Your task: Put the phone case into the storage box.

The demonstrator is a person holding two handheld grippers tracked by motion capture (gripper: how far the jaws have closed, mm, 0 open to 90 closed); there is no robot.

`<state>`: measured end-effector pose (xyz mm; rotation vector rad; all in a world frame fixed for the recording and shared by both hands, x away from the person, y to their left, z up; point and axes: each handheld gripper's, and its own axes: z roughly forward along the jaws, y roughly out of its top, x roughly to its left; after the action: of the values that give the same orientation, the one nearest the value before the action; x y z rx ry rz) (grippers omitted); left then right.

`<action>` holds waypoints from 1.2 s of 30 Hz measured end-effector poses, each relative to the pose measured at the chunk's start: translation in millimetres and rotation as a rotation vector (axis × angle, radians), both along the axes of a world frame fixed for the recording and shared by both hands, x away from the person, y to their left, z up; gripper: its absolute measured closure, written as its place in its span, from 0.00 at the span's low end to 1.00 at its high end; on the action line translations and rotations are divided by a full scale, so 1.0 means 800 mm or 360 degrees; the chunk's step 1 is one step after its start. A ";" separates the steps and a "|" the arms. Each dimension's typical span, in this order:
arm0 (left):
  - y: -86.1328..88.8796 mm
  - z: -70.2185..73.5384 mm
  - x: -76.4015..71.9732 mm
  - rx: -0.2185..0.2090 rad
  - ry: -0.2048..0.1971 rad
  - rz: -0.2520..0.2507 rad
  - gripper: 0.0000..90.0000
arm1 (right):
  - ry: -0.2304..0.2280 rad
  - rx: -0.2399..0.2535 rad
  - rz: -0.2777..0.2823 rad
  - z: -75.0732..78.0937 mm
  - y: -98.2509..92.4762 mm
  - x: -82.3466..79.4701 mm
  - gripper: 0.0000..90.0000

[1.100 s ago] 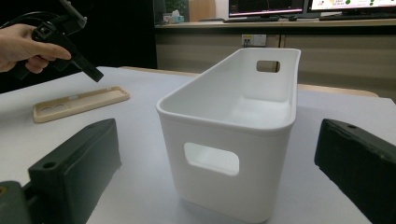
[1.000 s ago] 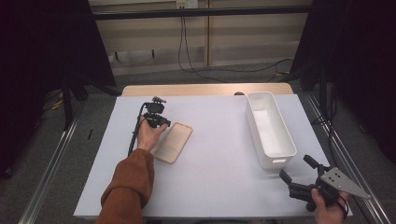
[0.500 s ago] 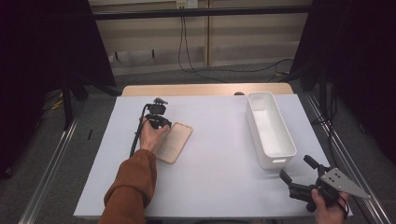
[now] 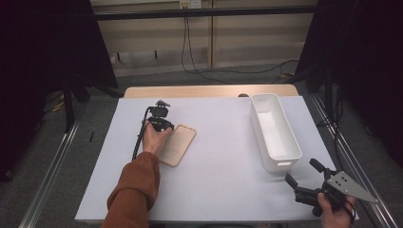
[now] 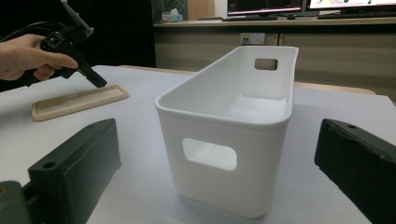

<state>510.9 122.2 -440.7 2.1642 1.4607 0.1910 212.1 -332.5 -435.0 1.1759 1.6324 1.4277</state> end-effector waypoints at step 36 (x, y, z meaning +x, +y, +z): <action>-0.029 -0.008 -0.008 -0.0059 -0.0018 -0.0109 1.00 | -0.0001 -0.0001 -0.0001 0.000 0.000 0.000 0.00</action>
<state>504.7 99.2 -447.2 2.1759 1.3708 0.1504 212.5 -332.6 -435.2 1.1754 1.6319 1.4272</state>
